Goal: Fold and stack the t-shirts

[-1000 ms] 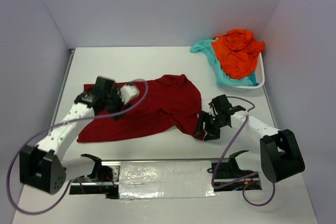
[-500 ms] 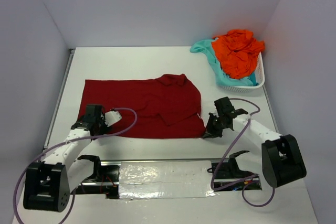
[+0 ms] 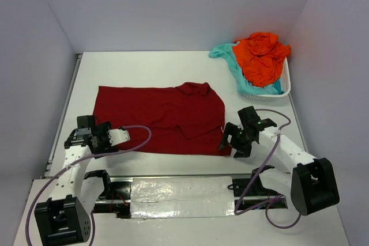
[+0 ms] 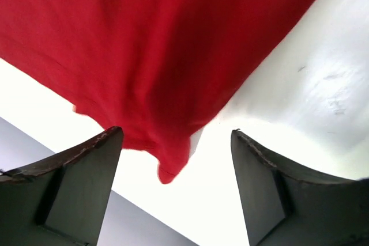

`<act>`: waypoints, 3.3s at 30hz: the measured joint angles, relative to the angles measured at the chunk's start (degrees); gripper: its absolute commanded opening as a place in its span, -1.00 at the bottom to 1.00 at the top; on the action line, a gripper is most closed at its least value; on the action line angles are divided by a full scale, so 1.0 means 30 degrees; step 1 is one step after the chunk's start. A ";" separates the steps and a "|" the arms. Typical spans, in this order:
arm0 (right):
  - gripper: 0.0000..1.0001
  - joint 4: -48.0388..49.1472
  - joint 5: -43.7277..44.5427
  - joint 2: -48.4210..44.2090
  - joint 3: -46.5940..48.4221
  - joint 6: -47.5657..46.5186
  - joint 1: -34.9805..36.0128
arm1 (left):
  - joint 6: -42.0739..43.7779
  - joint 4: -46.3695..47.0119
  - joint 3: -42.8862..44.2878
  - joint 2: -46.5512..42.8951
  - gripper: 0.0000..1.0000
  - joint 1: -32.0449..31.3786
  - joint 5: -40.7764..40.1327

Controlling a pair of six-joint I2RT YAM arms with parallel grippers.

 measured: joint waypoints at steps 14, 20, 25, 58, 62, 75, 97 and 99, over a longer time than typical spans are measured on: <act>-0.24 0.1494 -0.0597 0.7570 1.0586 -0.5632 -0.0423 | -0.4503 0.3198 0.9821 0.8706 0.43 -1.5890 0.4240; -0.17 0.1581 -0.0546 1.1213 1.0805 -0.7009 -0.0546 | -0.3759 0.6513 1.0353 1.3384 0.48 -1.8498 0.4510; -0.14 0.1756 -0.0270 1.1300 1.1103 -0.7548 -0.0663 | -0.3045 0.8029 1.0542 1.5154 0.45 -1.9773 0.4612; -1.00 0.2142 -0.0823 1.1868 1.0703 -0.8138 -0.0678 | -0.0583 0.6819 1.1759 1.7762 -1.00 -2.0159 0.3315; -1.00 0.2106 -0.1304 1.1978 1.0761 -0.8000 -0.0685 | -0.2579 0.6645 1.2713 1.7762 -1.00 -1.9802 0.3373; -0.80 0.1647 -0.2324 1.4426 1.4251 -0.7198 -0.0911 | -1.1038 0.5756 1.6371 1.8739 -1.00 -1.5475 0.7657; -0.50 0.1712 -0.1770 1.3719 1.5416 -0.7461 -0.1064 | -2.1362 0.7074 1.5358 2.0903 -0.78 -1.2189 0.9770; -0.57 0.2040 -0.1872 1.2349 1.3733 -0.7599 -0.0583 | -2.1937 0.7293 1.5358 2.0903 -0.71 -1.2160 0.9857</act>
